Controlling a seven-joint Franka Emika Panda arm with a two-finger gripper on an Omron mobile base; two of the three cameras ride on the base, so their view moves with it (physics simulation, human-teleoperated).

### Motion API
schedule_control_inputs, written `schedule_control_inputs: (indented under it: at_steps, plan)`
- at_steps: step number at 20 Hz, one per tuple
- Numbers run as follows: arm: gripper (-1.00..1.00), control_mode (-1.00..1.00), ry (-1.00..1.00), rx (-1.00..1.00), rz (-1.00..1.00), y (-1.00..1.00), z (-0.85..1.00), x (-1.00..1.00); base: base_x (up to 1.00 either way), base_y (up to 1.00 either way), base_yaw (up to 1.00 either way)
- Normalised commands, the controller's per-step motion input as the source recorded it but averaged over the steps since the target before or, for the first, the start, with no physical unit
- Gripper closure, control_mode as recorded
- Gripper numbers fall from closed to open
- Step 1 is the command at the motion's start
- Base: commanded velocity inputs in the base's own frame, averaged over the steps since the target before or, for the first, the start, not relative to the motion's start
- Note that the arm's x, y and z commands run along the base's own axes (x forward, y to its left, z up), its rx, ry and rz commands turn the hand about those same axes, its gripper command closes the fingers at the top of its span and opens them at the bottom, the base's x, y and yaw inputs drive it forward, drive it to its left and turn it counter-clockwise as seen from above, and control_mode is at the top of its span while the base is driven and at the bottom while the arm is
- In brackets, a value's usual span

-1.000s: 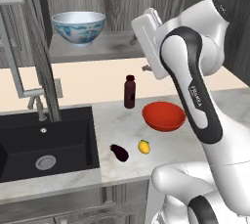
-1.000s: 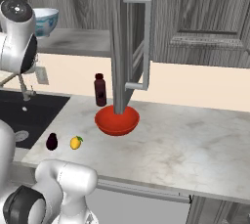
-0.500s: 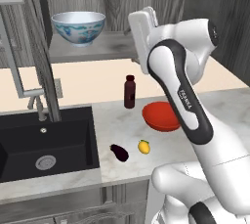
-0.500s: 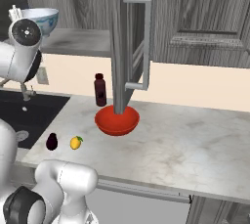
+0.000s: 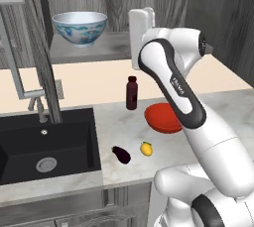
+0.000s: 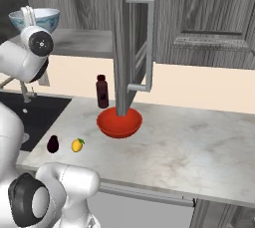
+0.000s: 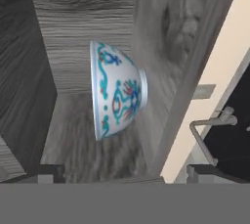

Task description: Pick both bowls and place them on the counter. Then place the lemon in one bowl and place the eggplant in the other bowl.

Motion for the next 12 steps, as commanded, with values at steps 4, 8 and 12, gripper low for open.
schedule_control_inputs:
  at_steps: [4,8,12]
  plan:
    - [-1.0,-1.0,0.02,0.02,0.0,0.11,0.41,0.31,0.0,0.0,0.0]
    - [-1.0,-1.0,0.01,0.0,0.01,0.07,0.32,0.29,0.0,0.0,0.0]
    - [-1.0,-1.0,0.09,0.0,0.0,0.03,0.11,0.31,0.0,0.0,0.0]
